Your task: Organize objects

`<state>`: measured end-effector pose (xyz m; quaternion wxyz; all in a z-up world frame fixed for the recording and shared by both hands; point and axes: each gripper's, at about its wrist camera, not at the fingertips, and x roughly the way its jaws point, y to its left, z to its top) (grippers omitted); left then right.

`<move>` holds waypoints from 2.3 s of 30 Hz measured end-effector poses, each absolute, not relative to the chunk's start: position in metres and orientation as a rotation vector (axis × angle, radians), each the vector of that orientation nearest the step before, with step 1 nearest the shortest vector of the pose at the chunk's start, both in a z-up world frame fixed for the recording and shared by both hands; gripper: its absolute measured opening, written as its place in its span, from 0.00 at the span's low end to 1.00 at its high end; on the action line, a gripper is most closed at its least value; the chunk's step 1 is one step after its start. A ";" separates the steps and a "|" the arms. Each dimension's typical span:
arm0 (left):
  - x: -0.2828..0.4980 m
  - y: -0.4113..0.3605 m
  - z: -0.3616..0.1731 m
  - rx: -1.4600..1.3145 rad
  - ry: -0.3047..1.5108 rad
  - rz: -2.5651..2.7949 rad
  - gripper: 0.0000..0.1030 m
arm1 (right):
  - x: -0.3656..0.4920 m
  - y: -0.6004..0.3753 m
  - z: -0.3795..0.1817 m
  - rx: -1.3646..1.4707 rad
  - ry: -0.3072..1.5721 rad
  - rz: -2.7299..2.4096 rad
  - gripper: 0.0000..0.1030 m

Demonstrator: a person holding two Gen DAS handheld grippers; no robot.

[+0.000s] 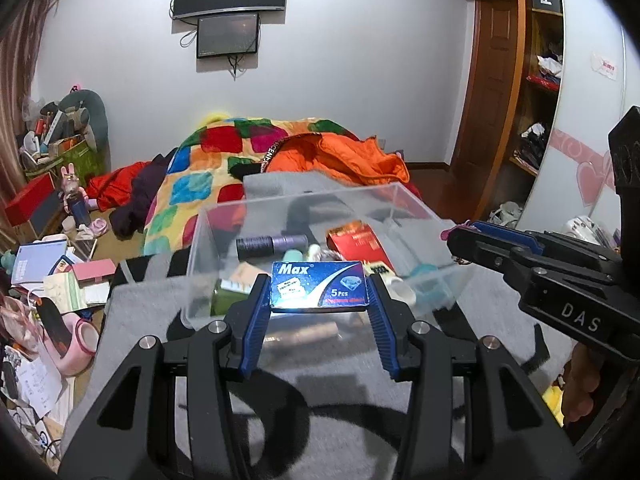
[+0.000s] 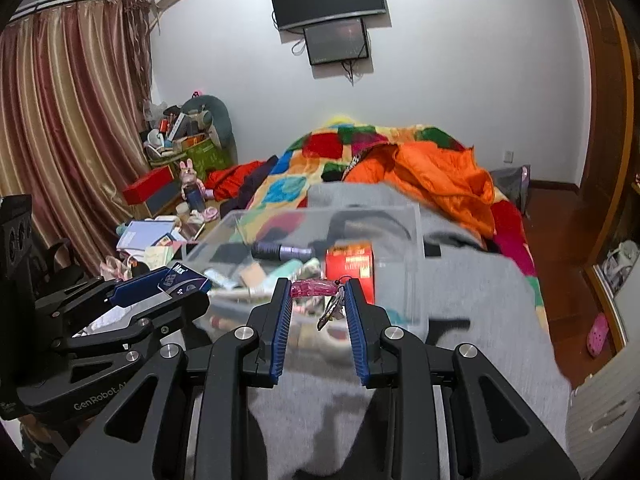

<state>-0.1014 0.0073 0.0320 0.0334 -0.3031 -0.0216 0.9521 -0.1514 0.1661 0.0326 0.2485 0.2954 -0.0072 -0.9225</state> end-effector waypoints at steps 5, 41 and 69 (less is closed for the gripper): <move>-0.115 -0.004 0.030 -0.949 -0.104 2.928 0.45 | -0.164 0.160 0.035 0.798 -0.023 -2.520 0.24; -0.151 -0.024 -0.005 -1.090 -0.199 2.868 0.54 | -0.191 0.131 -0.009 0.967 0.062 -2.455 0.44; -0.081 -0.008 0.014 -0.963 -0.083 2.936 0.94 | -0.120 0.164 0.011 0.784 0.128 -2.582 0.84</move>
